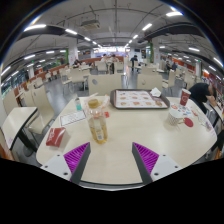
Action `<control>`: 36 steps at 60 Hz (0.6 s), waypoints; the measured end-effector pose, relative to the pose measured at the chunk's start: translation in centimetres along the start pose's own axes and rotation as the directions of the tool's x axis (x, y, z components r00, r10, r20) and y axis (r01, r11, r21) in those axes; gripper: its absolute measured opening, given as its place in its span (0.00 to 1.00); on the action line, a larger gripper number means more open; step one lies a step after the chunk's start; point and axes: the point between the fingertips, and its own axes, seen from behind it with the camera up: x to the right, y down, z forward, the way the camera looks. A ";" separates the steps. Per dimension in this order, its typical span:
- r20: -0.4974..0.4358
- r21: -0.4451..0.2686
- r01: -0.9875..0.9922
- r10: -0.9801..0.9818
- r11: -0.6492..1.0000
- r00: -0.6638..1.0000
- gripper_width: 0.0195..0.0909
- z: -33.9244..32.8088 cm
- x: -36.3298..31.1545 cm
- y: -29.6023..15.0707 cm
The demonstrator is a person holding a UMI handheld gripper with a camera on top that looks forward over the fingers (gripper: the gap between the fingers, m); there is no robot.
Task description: Pour water
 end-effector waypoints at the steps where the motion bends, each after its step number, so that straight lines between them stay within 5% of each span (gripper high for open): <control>1: 0.007 0.011 -0.002 0.002 1.000 1.000 0.92 0.3 -0.6 -0.2; 19: -0.033 0.155 -0.043 0.049 0.987 0.998 0.84 11.2 -5.0 -4.0; 27: -0.044 0.181 -0.014 0.023 0.983 0.999 0.67 14.0 -5.3 -4.6; 30: -0.065 0.193 0.001 0.012 0.981 0.998 0.43 14.6 -4.6 -4.7; 36: -0.059 0.205 0.006 0.007 0.979 0.998 0.37 14.9 -4.9 -4.9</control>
